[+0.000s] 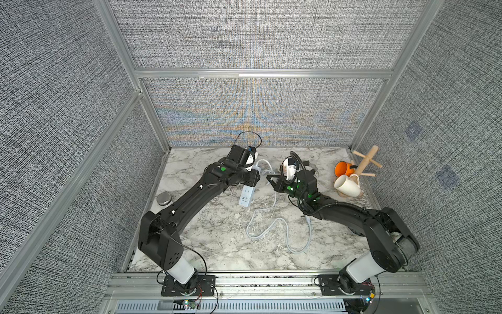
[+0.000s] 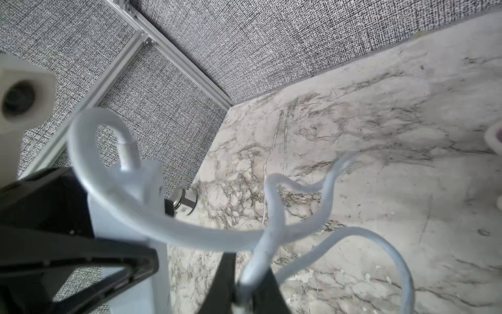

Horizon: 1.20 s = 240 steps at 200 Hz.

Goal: Unwrap the cord wrapped around the power strip
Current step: Unwrap the power cord from the power strip.

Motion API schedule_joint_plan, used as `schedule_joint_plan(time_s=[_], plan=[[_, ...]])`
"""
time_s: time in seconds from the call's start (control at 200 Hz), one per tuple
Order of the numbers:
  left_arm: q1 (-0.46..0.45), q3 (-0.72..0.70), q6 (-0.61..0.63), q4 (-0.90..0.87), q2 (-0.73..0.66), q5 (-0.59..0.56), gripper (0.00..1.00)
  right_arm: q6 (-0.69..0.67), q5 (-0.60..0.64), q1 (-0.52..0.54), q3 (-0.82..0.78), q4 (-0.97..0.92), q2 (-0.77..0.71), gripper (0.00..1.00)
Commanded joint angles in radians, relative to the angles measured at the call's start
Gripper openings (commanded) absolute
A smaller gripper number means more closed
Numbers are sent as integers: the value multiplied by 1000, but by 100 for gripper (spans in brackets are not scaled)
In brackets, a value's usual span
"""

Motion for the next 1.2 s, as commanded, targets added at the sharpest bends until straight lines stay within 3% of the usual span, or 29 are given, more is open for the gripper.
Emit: schedule_joint_plan(time_s=[0.0, 0.305, 0.706, 0.976, 1.196], plan=[[22, -7, 6, -11, -18, -28, 0, 3, 36, -1, 12, -10, -8, 1], [214, -12, 22, -57, -10, -80, 0, -116, -22, -94, 12, -283, -62, 0], [505, 122, 23, -91, 169, -87, 0, -188, -65, -197, -13, -346, -82, 0], [585, 205, 28, -103, 279, -120, 0, -224, -68, -268, -38, -378, -123, 0], [584, 404, 46, -158, 502, -81, 0, -210, -81, -146, 61, -391, -42, 0]])
